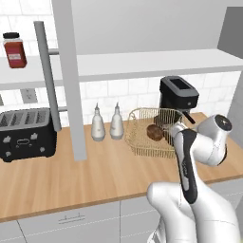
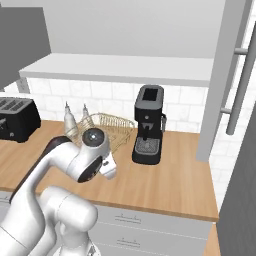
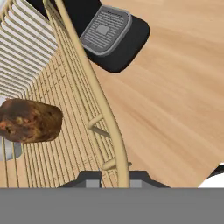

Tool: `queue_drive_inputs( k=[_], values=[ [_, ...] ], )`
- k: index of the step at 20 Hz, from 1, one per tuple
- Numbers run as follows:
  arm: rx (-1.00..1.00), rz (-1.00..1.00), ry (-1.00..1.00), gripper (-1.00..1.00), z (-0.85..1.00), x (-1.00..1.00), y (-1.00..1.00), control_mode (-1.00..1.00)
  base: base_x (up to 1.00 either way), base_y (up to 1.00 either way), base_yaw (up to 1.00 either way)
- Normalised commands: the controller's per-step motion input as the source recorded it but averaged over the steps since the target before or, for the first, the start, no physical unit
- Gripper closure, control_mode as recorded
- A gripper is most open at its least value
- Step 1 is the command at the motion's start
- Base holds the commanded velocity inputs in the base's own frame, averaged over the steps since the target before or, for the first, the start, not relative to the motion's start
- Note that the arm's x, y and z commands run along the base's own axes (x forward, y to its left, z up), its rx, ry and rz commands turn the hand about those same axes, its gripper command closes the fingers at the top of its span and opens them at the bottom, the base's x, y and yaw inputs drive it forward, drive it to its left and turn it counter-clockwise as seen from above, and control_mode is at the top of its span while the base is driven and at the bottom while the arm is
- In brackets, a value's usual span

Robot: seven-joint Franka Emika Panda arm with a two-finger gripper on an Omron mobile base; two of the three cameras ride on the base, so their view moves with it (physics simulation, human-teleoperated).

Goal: Open the cabinet, pick up the bread from the cabinet and place it in the basket. Then move the basket to the dining counter.

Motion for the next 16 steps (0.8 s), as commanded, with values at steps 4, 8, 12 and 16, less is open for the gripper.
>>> queue_drive_inputs(
  k=[4, 8, 12, 16],
  values=[
    [0.0, -0.04, 0.01, 1.0, 0.67, -0.38, -0.15, -1.0, 0.0, 0.0, 0.0],
    [0.05, 0.0, 0.0, 1.0, 0.63, -0.37, -0.09, -1.0, 0.0, 0.0, 0.0],
    [0.13, 0.0, 0.0, 1.0, 0.6, -0.38, -0.04, -1.0, 0.0, 0.0, 0.0],
    [0.12, 0.0, 0.0, 1.0, 0.52, -0.33, -0.02, -1.0, 0.0, 0.0, 0.0]
  ],
)
